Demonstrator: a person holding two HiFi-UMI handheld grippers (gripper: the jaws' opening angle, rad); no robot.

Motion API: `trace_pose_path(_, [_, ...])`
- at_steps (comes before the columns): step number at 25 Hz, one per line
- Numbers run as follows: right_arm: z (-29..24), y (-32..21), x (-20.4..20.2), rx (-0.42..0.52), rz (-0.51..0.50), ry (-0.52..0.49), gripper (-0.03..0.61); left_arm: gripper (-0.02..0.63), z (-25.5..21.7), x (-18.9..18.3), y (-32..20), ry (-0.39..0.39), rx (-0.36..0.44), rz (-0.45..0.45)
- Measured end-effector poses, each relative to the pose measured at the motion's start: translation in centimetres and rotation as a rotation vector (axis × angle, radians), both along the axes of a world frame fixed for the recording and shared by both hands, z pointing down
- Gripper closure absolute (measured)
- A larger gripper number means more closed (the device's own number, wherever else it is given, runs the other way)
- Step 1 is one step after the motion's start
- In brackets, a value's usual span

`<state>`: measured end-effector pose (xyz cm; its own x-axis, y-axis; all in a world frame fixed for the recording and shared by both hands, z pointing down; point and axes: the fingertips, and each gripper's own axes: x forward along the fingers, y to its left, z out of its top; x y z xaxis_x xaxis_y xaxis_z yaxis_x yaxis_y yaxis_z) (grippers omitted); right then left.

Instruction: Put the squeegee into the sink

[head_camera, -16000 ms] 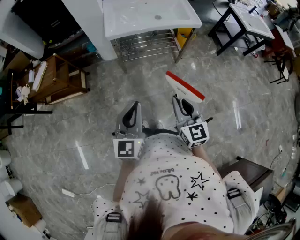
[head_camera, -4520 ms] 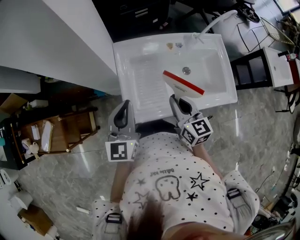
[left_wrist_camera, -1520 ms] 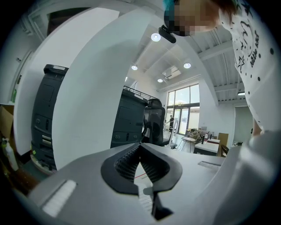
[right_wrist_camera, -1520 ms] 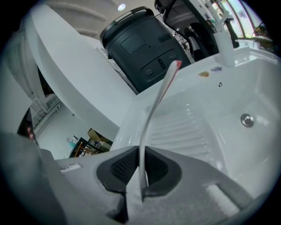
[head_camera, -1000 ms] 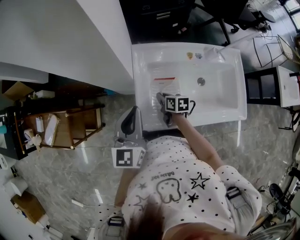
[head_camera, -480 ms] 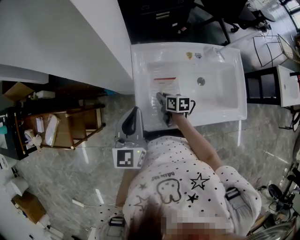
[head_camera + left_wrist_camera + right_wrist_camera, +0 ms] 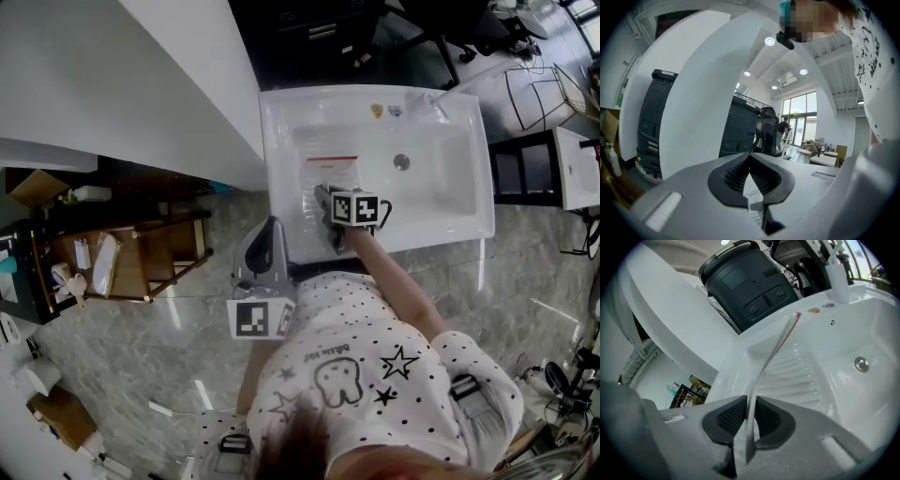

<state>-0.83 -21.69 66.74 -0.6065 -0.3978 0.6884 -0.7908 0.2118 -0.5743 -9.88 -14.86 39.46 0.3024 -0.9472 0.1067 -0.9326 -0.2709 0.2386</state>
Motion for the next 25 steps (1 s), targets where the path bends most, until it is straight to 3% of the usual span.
trace_pose_path(25, [1.7,-0.3,1.8,-0.069,0.031,0.019,0.502,0.618,0.4,-0.2,-0.1,0.022,-0.013,0.001])
